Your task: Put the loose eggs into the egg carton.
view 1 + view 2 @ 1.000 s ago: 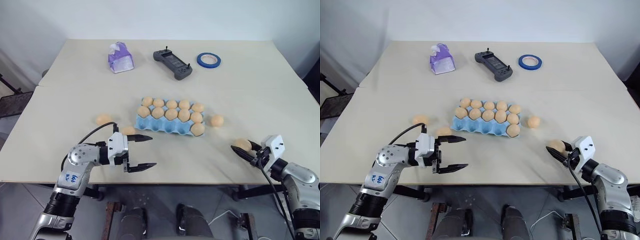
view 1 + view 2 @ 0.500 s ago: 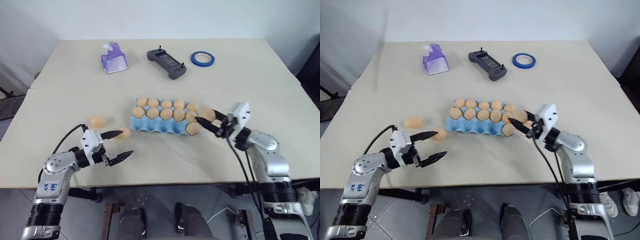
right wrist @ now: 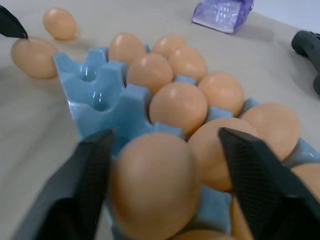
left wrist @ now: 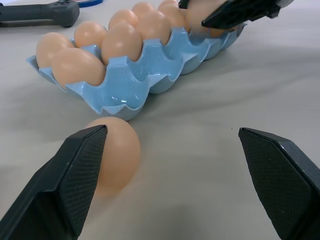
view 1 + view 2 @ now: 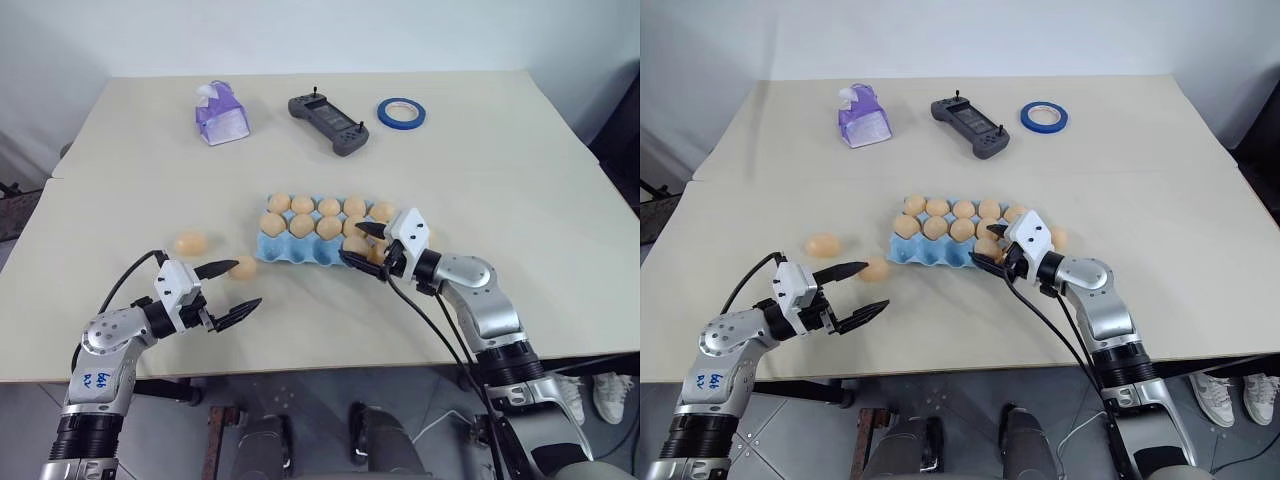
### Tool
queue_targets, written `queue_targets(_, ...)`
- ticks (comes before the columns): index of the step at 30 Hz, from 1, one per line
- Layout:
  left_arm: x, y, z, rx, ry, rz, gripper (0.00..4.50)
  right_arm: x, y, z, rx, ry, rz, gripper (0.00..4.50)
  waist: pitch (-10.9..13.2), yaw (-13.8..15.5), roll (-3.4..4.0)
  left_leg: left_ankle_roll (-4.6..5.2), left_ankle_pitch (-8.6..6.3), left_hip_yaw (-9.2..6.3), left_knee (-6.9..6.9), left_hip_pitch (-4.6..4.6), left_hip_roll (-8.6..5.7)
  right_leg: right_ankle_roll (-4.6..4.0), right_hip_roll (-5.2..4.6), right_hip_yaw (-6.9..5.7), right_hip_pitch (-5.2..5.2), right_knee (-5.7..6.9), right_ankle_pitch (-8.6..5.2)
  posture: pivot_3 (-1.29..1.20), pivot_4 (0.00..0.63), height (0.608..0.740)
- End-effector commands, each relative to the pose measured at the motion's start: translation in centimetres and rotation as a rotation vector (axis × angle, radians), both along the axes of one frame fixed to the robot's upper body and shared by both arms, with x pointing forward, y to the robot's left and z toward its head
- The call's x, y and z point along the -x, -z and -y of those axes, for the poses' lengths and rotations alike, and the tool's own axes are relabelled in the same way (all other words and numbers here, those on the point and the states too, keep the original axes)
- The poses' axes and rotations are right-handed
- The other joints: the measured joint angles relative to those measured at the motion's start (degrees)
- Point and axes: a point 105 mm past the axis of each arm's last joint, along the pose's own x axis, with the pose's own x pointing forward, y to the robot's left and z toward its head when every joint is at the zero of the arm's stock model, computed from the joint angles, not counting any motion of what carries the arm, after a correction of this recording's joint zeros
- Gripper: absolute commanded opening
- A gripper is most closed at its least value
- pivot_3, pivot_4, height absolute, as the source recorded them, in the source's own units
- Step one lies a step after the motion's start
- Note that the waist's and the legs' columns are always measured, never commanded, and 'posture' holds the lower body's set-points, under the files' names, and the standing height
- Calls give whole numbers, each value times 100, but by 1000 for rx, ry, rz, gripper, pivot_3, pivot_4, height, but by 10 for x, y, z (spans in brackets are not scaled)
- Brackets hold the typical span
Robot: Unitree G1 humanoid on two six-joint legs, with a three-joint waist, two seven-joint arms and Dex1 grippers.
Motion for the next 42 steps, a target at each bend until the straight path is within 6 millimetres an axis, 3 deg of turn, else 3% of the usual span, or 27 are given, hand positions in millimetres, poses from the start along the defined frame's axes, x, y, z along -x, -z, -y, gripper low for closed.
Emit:
queue_targets(1, 0, -14, 5, 11, 19, 49, 4500, 16, -30, -1, -58, -68, 95, 4473, 0, -14, 0, 0, 0, -1, 1, -2, 0, 0, 0, -1, 0, 0, 0, 0, 150, 740)
queue_targets(5, -1, -17, 11, 11, 46, 57, 4500, 34, -35, 19, -99, -80, 107, 4473, -1, -12, -1, 2, 1, -9, 2, -10, 0, 1, 1, -10, 1, 5, 1, 0, 150, 740)
queue_targets(8, 0, -19, 24, 1, 101, 68, 4500, 41, -26, 56, -96, 54, 115, 4473, -2, 46, -4, 9, -2, -7, 4, -12, -4, 4, 6, -22, 3, 10, 2, 0, 150, 740)
queue_targets(12, 2, -22, 46, 26, 196, 61, 4500, 53, -1, 116, -96, 275, 77, 4473, -2, 110, -3, 18, -26, 1, 52, -22, 0, 4, 10, -42, 7, -4, 2, 0, 150, 740)
queue_targets(15, 3, -22, 54, 29, 243, 48, 4500, 61, 18, 147, -105, 409, 39, 4473, -2, 93, -4, 20, -30, 6, 63, -21, -5, 12, 9, -38, 14, -5, 6, 0, 150, 740)
queue_targets(18, -1, -23, 56, 27, 246, 63, 4500, 64, 34, 162, -103, 482, 13, 4473, -2, 68, -3, 15, -31, 22, 66, -11, 1, 6, 13, -22, 14, -3, 19, 0, 150, 740)
queue_targets(23, -6, -27, 57, 39, 260, 68, 4500, 53, 31, 153, -146, 456, 18, 4473, -4, 24, -1, 6, -20, 24, 65, -2, 7, -10, 23, -16, 13, 1, 31, 0, 150, 740)
queue_targets(27, -9, -29, 57, 44, 251, 79, 4500, 34, 22, 142, -182, 428, 9, 4473, -4, -39, -1, 13, -14, 26, 78, -8, 4, -6, 19, -11, 13, 3, 38, 0, 150, 740)
queue_targets(30, -6, -24, 60, 29, 269, 60, 4500, 9, 13, 124, -162, 378, 13, 4473, -4, -69, -1, 19, -11, 30, 79, -8, 3, -3, 18, -8, 13, 2, 40, 0, 150, 740)
queue_targets(42, 6, -24, 40, 55, 161, 55, 4500, -41, 27, 110, -97, 391, -26, 4473, -3, -64, 0, 44, -1, 37, 70, -17, -2, 3, 9, -4, 3, -7, 44, 0, 150, 740)
